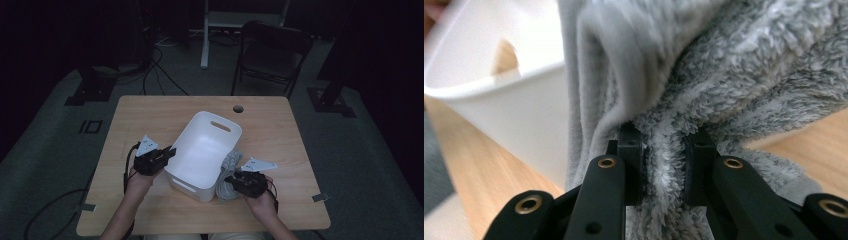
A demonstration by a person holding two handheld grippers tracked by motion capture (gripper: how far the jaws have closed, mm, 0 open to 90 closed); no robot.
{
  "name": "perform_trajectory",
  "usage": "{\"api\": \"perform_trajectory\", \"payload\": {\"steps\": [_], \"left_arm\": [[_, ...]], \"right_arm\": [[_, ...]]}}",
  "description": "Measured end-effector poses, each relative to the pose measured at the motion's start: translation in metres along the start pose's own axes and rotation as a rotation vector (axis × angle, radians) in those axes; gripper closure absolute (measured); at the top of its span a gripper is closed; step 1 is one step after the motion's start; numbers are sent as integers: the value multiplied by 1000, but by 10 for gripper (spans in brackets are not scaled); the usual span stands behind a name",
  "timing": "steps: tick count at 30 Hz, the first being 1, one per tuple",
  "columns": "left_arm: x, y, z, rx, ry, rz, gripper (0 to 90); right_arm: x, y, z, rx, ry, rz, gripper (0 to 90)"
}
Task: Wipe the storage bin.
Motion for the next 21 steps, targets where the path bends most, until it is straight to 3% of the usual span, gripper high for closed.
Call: {"api": "perform_trajectory", "payload": {"steps": [7, 9, 12, 17, 21], "left_arm": [[1, 1, 1, 4, 0, 19, 806], [1, 1, 1, 5, 1, 28, 805], [1, 3, 1, -11, -5, 45, 805], [1, 4, 1, -14, -8, 66, 807], [1, 4, 1, -17, -13, 74, 808]], "right_arm": [[19, -15, -22, 39, 87, -9, 756], [28, -22, -31, 41, 135, -20, 755], [39, -27, -43, 79, 170, -12, 755], [30, -22, -38, 96, 155, 21, 756], [4, -3, -18, 21, 53, 83, 755]]}}
Point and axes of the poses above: each handheld gripper's, and its own axes: x roughly forward along the jaws, z roughly out of its top, y roughly to its left, the point moved 10 cm from there along x, roughly forward along the jaws, and after that the axes turned 1 degree about -x, right-handed, at the moved point
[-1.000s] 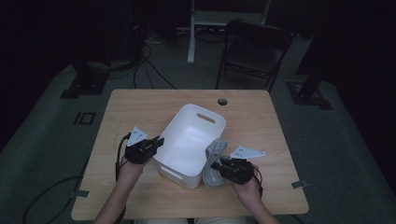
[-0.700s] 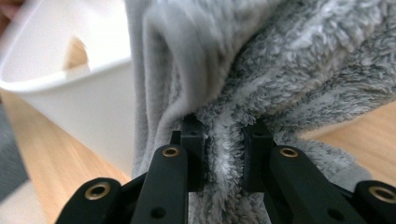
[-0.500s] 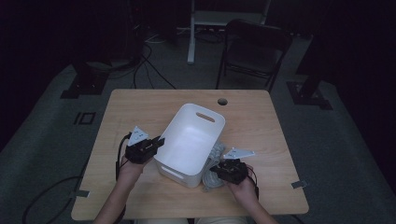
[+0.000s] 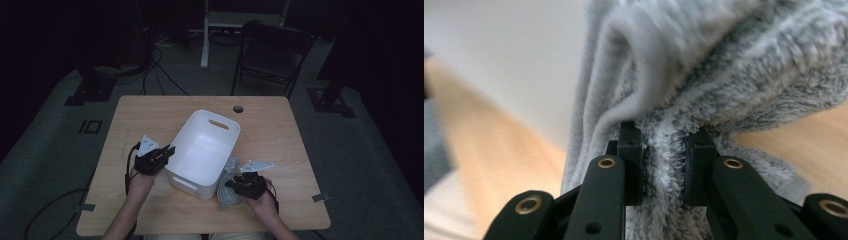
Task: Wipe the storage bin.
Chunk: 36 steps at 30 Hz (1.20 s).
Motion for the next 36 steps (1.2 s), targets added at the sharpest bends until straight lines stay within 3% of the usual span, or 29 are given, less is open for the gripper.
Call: {"api": "perform_trajectory", "payload": {"steps": [3, 6, 8, 12, 16, 25, 27, 29, 32, 34, 36], "left_arm": [[0, 0, 0, 2, -1, 3, 808], [0, -1, 0, 1, -3, -1, 808], [0, -1, 0, 0, -2, -11, 808], [0, -2, 0, -12, -6, -21, 808], [0, -2, 0, -21, -14, -20, 808], [0, -1, 0, -27, -17, -3, 807], [0, 0, 0, -29, -23, 0, 806], [0, 0, 0, -26, -22, 5, 808], [0, 0, 0, -27, -24, 3, 798], [0, 0, 0, -26, -24, 4, 798], [0, 0, 0, -24, -23, 5, 798]], "right_arm": [[-19, 18, 15, -3, -88, 77, 754], [-30, 34, 26, -40, -147, 93, 751], [-26, 36, 25, -54, -131, 64, 751], [-13, 32, 20, -31, -107, 67, 748], [-2, 22, 8, -49, -51, 16, 745], [28, 1, -26, 1, 90, -30, 734], [31, 0, -31, 27, 98, -21, 731], [29, 1, -30, 13, 99, -38, 737], [14, 12, -18, 0, 18, 11, 741], [-4, 26, -2, -26, -82, 77, 740], [-21, 42, 12, -73, -175, 116, 737]]}}
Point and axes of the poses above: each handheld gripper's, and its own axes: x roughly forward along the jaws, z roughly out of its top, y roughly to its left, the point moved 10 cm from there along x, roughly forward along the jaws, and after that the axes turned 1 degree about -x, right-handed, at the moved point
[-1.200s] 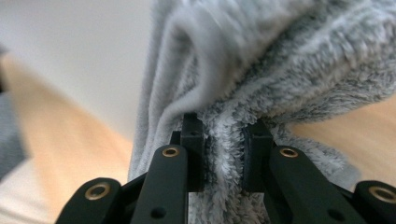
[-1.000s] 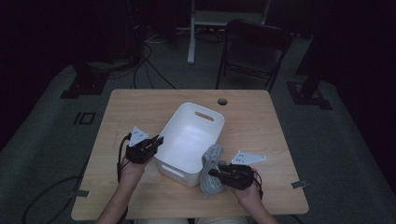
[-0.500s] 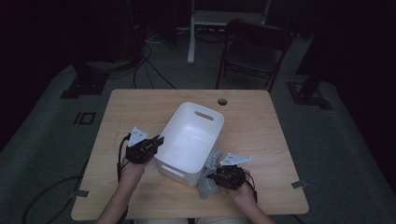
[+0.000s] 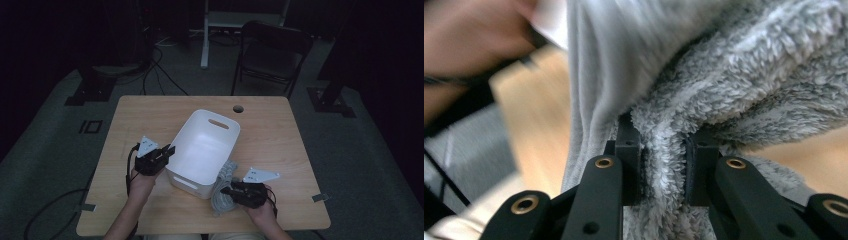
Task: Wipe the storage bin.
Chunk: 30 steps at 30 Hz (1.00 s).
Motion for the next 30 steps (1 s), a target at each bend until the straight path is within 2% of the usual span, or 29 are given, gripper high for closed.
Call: {"api": "perform_trajectory", "payload": {"steps": [1, 3, 4, 5, 6, 8, 10, 12, 17, 22, 26, 29, 30], "left_arm": [[0, 0, 0, -3, -1, -1, 798], [0, 0, 0, -3, -1, -2, 798], [0, 0, 0, -1, -1, -1, 798], [0, 0, 0, 0, -1, -2, 796], [0, 0, 0, 1, -1, -3, 795], [0, 0, -1, 12, 4, -3, 795], [-1, 0, -1, 13, 5, -7, 796], [0, -1, -1, 19, 6, -7, 793], [-1, -2, -1, 12, 8, -15, 793], [-1, -3, -1, 22, 16, -17, 793], [-1, -3, -1, 25, 20, -19, 793], [-1, -3, -2, 24, 22, -18, 792], [0, -3, -1, 22, 22, -18, 793]], "right_arm": [[-4, 6, 6, -22, -26, 2, 722], [-6, 10, 13, -41, -66, -34, 633], [-5, 11, 13, -16, -74, -31, 563], [-3, 10, 12, 1, -66, -23, 522], [2, 8, 10, 31, -48, -35, 484], [6, 7, 9, 55, -37, -30, 441], [8, 6, 10, 82, -48, -36, 427], [9, 7, 10, 80, -50, -25, 378], [12, 8, 11, 87, -52, -11, 351], [15, 6, 9, 71, -53, -37, 338], [17, 3, 6, 71, -50, -38, 332], [19, 1, 2, 26, -35, -53, 332], [20, 0, -1, 34, -29, -48, 331]]}}
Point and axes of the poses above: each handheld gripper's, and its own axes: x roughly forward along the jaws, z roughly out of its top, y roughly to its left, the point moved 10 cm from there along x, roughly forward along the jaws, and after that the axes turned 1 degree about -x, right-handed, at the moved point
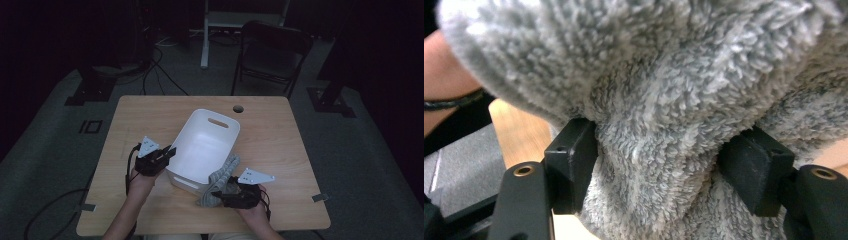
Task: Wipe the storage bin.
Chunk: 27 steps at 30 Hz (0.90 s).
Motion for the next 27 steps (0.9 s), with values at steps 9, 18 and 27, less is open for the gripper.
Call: {"api": "perform_trajectory", "payload": {"steps": [9, 18, 27], "left_arm": [[0, 0, 0, 4, 4, 6, 791], [1, 1, 0, 10, 0, 9, 777], [1, 1, 1, 9, 2, 26, 779]], "right_arm": [[10, -10, -20, -7, 85, 4, 332], [19, -19, -53, 43, 290, 40, 666], [-2, -26, -19, -33, 208, -69, 730]]}}
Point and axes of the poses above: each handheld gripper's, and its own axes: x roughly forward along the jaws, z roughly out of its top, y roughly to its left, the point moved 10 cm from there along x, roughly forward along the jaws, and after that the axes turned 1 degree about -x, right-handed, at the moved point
